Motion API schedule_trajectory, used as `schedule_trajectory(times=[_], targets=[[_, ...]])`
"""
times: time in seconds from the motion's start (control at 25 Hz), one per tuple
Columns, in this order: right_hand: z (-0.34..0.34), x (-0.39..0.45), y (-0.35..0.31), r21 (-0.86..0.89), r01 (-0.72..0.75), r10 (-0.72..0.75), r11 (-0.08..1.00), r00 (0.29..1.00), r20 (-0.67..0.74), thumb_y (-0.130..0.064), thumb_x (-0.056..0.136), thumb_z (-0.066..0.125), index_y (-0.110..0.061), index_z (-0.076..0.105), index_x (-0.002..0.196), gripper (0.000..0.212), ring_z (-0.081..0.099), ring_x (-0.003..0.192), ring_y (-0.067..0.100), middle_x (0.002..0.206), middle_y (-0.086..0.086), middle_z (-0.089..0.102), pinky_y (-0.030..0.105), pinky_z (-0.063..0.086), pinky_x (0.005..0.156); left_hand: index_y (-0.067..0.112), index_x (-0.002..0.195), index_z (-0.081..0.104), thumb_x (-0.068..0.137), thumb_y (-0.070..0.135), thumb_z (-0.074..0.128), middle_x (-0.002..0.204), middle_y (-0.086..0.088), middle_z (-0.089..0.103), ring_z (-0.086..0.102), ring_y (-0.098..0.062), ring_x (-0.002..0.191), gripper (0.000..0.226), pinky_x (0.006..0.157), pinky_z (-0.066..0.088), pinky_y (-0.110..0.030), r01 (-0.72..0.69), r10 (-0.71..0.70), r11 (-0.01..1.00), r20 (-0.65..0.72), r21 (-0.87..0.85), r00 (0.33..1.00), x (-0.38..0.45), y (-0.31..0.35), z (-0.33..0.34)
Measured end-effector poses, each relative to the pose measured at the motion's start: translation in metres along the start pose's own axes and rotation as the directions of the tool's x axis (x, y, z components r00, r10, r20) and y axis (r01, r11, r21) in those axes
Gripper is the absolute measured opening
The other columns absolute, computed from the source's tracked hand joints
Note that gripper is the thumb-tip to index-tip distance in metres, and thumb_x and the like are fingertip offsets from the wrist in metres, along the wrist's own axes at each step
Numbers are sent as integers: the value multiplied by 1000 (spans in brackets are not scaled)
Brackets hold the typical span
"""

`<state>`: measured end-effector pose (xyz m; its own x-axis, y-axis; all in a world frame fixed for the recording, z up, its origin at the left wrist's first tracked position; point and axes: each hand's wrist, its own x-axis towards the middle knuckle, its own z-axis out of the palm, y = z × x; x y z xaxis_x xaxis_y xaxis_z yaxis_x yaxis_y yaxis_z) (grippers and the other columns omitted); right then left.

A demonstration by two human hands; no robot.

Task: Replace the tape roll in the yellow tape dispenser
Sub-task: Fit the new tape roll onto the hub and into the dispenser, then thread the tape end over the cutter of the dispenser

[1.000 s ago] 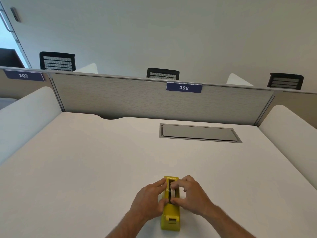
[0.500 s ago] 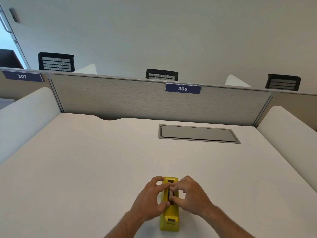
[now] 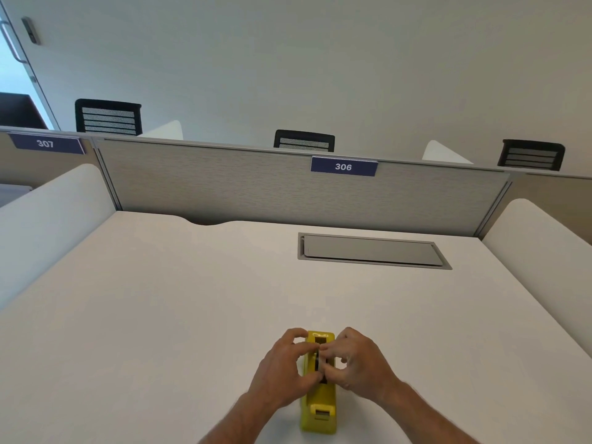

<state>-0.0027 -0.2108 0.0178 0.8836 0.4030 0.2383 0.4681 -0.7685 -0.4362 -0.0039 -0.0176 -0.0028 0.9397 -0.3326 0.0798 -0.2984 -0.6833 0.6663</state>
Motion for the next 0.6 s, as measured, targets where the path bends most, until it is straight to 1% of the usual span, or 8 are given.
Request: schedule_trajectory(times=[0.16, 0.36, 0.48, 0.6], targets=[[-1, 5, 1, 50, -41, 42, 998, 999, -11, -37, 80, 64, -31, 76, 88, 15, 52, 83, 8, 82, -21, 73, 26, 51, 63, 44, 119, 61, 73, 62, 63, 137, 22, 43, 55, -2, 109, 50, 88, 53, -26, 14, -14, 1000, -17, 13, 1000, 1, 3, -1], [0, 4, 4, 15, -8, 8, 1000, 1000, 3, -41, 75, 66, -31, 72, 96, 23, 54, 90, 4, 92, -21, 71, 20, 53, 65, 42, 115, 59, 71, 58, 65, 135, 22, 43, 56, -2, 105, 48, 85, 54, -26, 16, -16, 1000, -9, 24, 1000, 1, 3, -1], [2, 3, 5, 15, -8, 8, 1000, 1000, 13, -42, 73, 68, -31, 73, 96, 26, 53, 90, 4, 93, -20, 72, 23, 54, 65, 41, 114, 58, 71, 55, 66, 135, 22, 43, 57, -4, 101, 46, 85, 54, -28, 12, -12, 1000, -1, 20, 1000, 1, 2, -2], [1, 6, 5, 13, 13, -13, 1000, 999, 31, -41, 74, 67, -31, 74, 93, 23, 50, 87, 6, 89, -23, 72, 27, 53, 65, 40, 116, 59, 74, 55, 65, 136, 22, 43, 56, -2, 99, 45, 84, 53, -23, 6, -6, 999, 8, 34, 1000, 2, 1, -3]])
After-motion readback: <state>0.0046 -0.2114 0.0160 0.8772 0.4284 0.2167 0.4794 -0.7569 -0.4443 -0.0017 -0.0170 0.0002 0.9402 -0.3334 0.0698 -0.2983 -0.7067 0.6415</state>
